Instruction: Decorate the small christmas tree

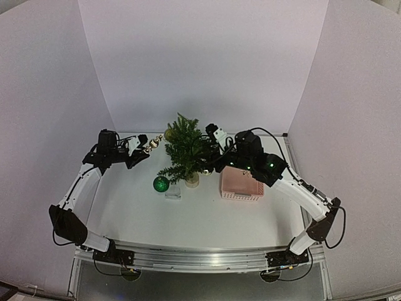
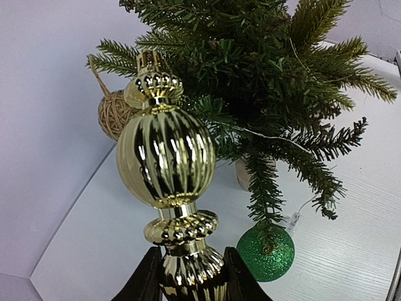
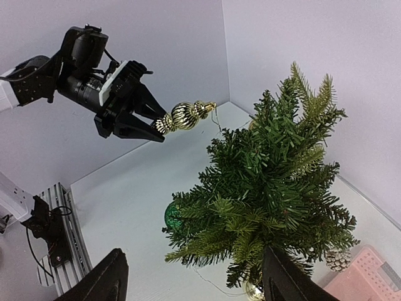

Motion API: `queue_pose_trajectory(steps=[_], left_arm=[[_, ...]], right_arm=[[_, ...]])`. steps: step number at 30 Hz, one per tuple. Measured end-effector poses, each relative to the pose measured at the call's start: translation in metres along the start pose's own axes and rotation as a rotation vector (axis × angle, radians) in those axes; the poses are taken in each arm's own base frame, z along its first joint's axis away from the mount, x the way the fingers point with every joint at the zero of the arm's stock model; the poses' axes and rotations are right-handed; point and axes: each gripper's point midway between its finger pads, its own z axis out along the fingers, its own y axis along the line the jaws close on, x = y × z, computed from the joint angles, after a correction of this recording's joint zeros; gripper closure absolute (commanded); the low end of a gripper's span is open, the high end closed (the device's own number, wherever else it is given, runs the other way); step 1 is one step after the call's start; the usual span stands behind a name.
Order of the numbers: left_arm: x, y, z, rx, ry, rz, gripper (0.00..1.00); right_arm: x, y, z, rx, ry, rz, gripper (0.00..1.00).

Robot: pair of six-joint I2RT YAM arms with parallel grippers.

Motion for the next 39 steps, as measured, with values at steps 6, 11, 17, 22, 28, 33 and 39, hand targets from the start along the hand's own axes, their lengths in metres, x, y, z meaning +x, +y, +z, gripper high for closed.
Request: queue_pose_trajectory(steps=[6, 11, 17, 22, 28, 33, 39], left_arm=[[-0.002, -0.003, 0.000, 0.016, -0.012, -0.016, 0.91], [-0.003, -0.005, 0.001, 0.030, -0.022, -0.029, 0.91], [0.004, -0.010, 0.007, 0.051, -0.008, -0.055, 0.91], [0.008, -0.017, 0.010, 0.079, -0.001, -0.065, 0.91], [0.011, -0.023, 0.012, 0.098, 0.011, -0.077, 0.93], [0.016, -0.027, 0.011, 0.112, 0.031, -0.097, 0.94], [0.024, -0.033, 0.011, 0.131, 0.055, -0.123, 0.94]], right_arm=[[0.000, 0.000, 0.000, 0.001, 0.000, 0.000, 0.29], [0.000, 0.000, 0.000, 0.002, 0.000, 0.000, 0.29], [0.000, -0.001, 0.000, 0.008, -0.001, -0.004, 0.29], [0.000, -0.003, 0.000, 0.015, -0.001, -0.005, 0.29], [0.000, -0.002, 0.000, 0.014, -0.001, -0.009, 0.28], [0.000, -0.003, 0.000, 0.015, -0.001, -0.014, 0.28], [0.000, -0.002, 0.000, 0.014, -0.001, -0.016, 0.28]])
